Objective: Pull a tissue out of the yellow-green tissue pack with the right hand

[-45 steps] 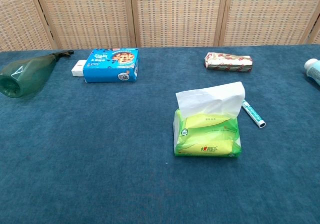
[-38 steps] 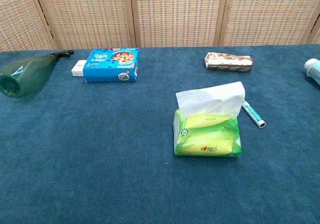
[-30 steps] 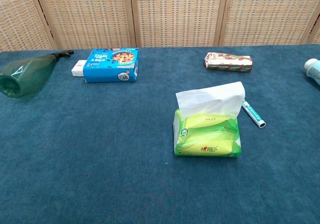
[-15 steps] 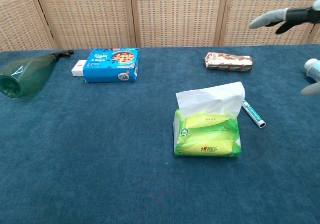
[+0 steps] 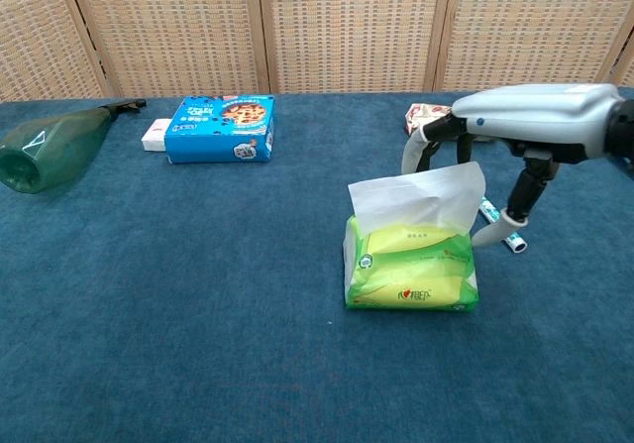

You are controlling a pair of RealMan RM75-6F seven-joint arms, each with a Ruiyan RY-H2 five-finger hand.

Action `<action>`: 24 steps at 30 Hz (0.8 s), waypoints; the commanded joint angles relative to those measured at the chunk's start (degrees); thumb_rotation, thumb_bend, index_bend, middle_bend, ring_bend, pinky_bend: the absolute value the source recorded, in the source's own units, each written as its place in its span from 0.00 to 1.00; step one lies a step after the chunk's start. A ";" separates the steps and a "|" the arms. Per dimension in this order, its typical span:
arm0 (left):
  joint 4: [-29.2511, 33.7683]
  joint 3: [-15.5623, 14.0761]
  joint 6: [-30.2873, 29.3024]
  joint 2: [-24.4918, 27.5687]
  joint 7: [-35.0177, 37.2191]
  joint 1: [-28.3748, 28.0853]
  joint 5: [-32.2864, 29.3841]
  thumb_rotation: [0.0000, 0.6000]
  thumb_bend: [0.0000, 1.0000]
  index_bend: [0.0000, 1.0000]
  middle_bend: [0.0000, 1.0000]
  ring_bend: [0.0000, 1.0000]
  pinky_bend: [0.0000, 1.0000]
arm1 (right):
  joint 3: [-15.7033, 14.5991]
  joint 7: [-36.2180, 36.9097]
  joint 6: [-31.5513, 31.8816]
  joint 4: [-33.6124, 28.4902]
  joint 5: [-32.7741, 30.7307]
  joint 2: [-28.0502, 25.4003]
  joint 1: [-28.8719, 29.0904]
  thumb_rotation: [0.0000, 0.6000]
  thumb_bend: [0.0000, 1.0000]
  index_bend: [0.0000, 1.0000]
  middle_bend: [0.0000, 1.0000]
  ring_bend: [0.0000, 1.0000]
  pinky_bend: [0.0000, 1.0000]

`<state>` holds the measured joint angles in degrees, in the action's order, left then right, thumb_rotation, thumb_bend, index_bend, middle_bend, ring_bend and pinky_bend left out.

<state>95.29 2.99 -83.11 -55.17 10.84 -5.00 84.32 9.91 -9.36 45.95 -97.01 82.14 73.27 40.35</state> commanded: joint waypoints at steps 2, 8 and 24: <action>-0.09 0.06 0.12 -0.03 0.14 -0.07 -0.14 1.00 0.00 0.00 0.00 0.00 0.00 | -0.02 -1.35 -0.10 2.00 -2.41 3.20 1.20 1.00 0.40 0.51 0.55 0.42 0.52; 0.01 0.13 -0.02 -0.04 0.25 -0.05 -0.21 1.00 0.00 0.00 0.00 0.00 0.00 | -0.54 -0.59 1.30 4.01 -2.32 5.19 1.61 1.00 0.67 0.63 0.65 0.51 0.63; -0.42 0.26 1.05 0.08 1.34 -0.46 -0.88 1.00 0.00 0.00 0.00 0.00 0.00 | 11.66 6.05 14.90 1.84 0.84 2.77 4.56 1.00 0.71 0.66 0.67 0.54 0.65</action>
<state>94.91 3.22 -82.13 -55.11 12.12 -5.42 83.50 16.72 -6.17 58.01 -95.41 84.33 76.32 43.13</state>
